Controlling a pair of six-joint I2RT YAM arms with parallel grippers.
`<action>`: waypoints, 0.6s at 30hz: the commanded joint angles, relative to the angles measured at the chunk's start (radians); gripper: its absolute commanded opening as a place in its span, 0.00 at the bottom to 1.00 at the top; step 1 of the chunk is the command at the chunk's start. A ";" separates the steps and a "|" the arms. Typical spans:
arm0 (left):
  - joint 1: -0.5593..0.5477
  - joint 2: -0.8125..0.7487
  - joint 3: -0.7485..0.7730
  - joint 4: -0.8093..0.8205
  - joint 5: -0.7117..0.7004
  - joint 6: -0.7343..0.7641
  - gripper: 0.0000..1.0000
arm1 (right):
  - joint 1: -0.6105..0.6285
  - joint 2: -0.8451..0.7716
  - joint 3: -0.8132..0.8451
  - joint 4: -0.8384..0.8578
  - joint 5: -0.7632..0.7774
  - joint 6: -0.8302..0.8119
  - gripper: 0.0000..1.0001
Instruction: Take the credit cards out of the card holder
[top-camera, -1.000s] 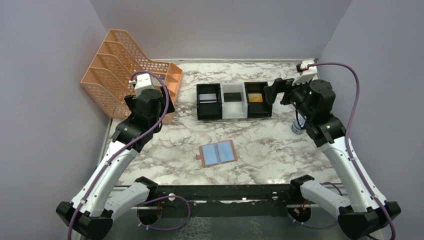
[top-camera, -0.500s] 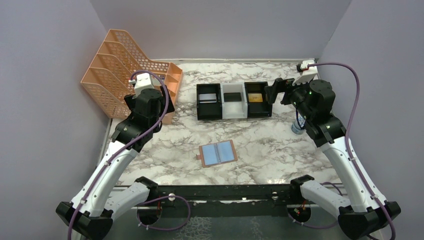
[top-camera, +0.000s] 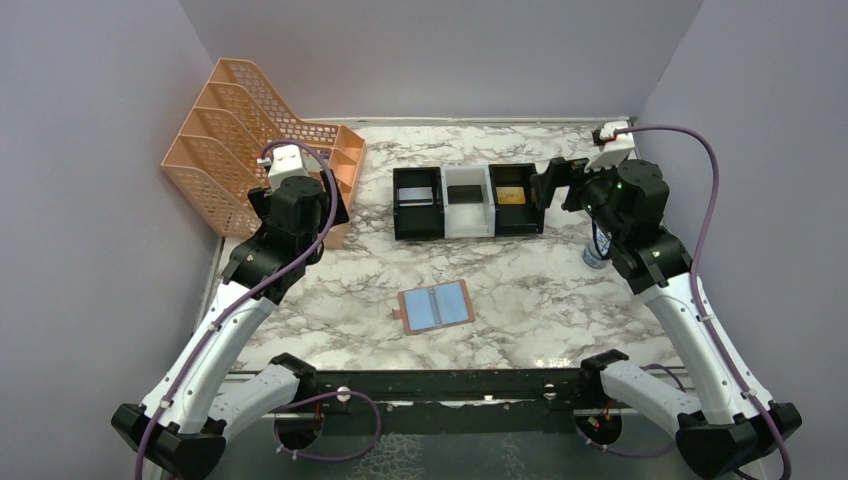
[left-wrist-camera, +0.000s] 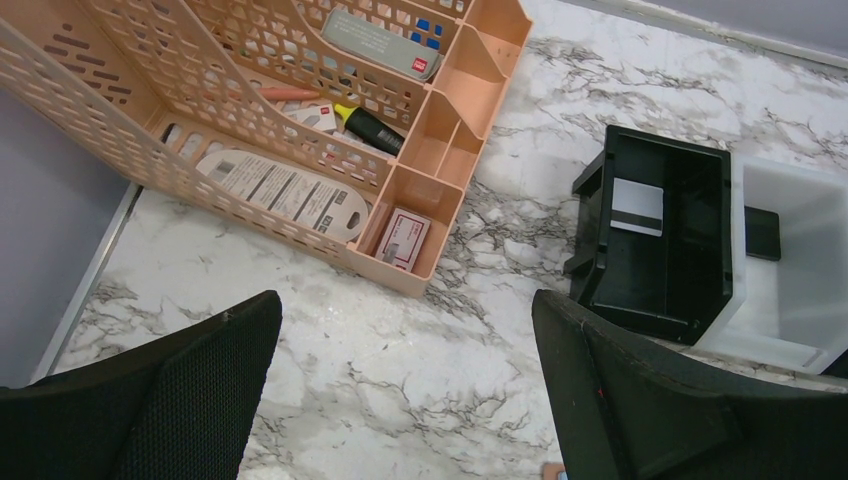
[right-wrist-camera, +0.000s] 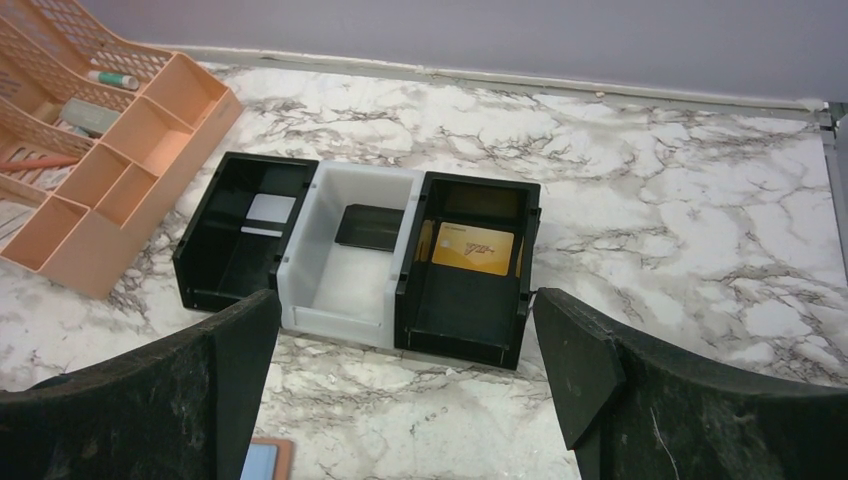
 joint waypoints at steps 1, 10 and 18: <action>0.000 -0.004 0.033 0.003 -0.007 0.018 0.99 | 0.004 0.006 0.036 -0.012 0.032 -0.013 1.00; 0.000 0.005 0.039 0.004 -0.007 0.023 0.99 | 0.004 0.011 0.031 -0.008 0.038 -0.011 1.00; 0.000 0.004 0.039 0.003 0.010 0.016 0.99 | 0.004 0.007 0.031 -0.013 0.057 -0.015 1.00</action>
